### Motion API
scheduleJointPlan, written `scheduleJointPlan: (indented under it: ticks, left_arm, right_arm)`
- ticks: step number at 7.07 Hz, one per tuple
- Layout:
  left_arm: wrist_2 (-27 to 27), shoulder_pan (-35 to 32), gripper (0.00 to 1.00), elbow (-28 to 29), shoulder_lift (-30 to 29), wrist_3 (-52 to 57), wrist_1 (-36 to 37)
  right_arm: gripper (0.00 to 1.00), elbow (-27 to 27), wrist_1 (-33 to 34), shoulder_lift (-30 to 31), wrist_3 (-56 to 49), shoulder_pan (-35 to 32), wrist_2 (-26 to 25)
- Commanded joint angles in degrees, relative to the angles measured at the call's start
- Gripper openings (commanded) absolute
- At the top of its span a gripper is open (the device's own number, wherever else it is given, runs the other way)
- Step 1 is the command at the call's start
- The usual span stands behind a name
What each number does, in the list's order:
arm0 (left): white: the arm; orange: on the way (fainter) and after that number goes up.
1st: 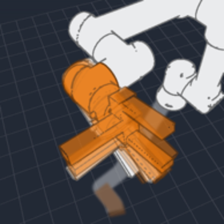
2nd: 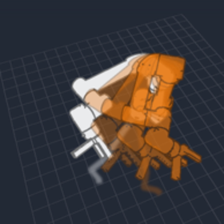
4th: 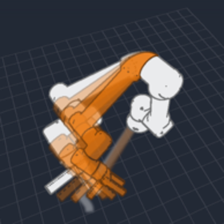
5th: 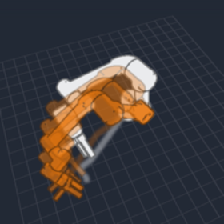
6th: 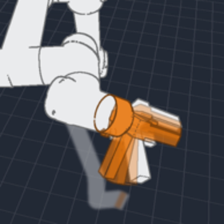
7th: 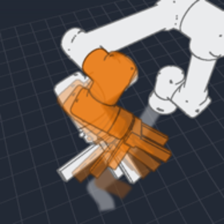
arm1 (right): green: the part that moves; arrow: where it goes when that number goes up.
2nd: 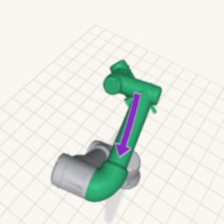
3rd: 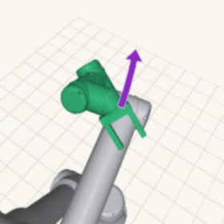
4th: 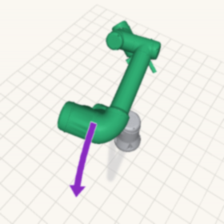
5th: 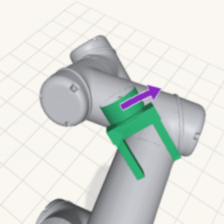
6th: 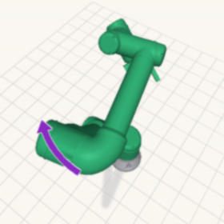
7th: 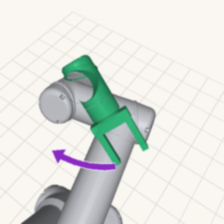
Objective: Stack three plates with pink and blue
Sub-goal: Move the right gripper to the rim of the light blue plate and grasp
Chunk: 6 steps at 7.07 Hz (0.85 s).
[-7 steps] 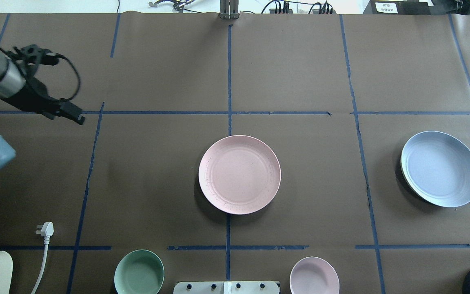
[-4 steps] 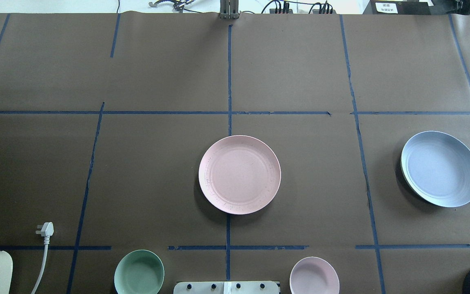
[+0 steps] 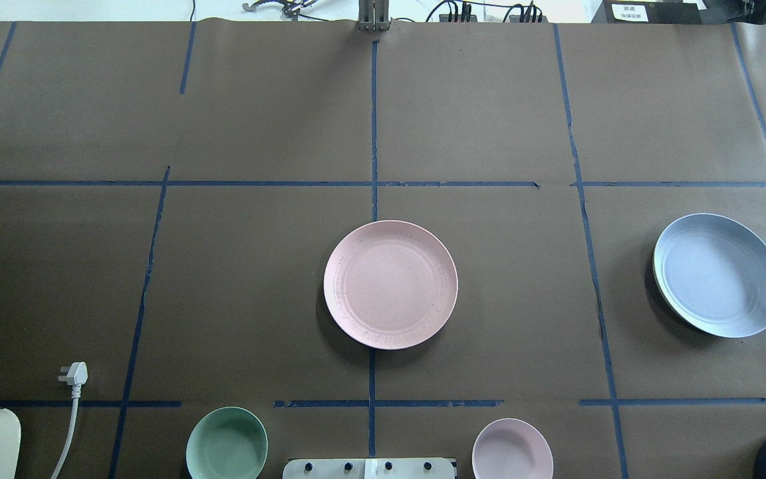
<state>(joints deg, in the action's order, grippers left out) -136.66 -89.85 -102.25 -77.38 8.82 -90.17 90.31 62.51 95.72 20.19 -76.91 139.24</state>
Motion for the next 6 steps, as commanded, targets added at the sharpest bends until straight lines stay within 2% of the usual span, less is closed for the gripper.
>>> scheduleJointPlan:
  ticks: [1,2,3,4,5,6]
  left_arm:
    - [-0.01,-0.06,1.00,-0.40,0.04,-0.12,-0.01]
    - [-0.01,-0.07,1.00,-0.49,0.04,-0.12,-0.01]
    - [-0.01,-0.07,1.00,-0.49,0.04,-0.12,-0.01]
    - [-0.01,-0.07,1.00,-0.67,0.04,-0.12,-0.01]
    - [-0.19,-0.07,1.00,-0.75,0.13,-0.12,-0.01]
    - [-0.45,-0.07,1.00,-0.67,0.13,-0.12,-0.01]
  right_arm:
    - [0.99,-9.33,-24.81,0.08,19.99,7.27,-1.42]
    - [0.99,-10.41,-28.38,0.78,22.41,9.65,-1.87]
    - [0.98,-10.42,-28.59,2.00,22.09,11.50,-3.09]
    - [0.83,-10.42,-28.59,2.88,21.91,12.65,-4.75]
    - [0.56,-10.16,-28.59,3.42,21.56,12.84,-4.77]
    - [0.20,-9.90,-28.59,3.51,21.56,12.84,-4.77]
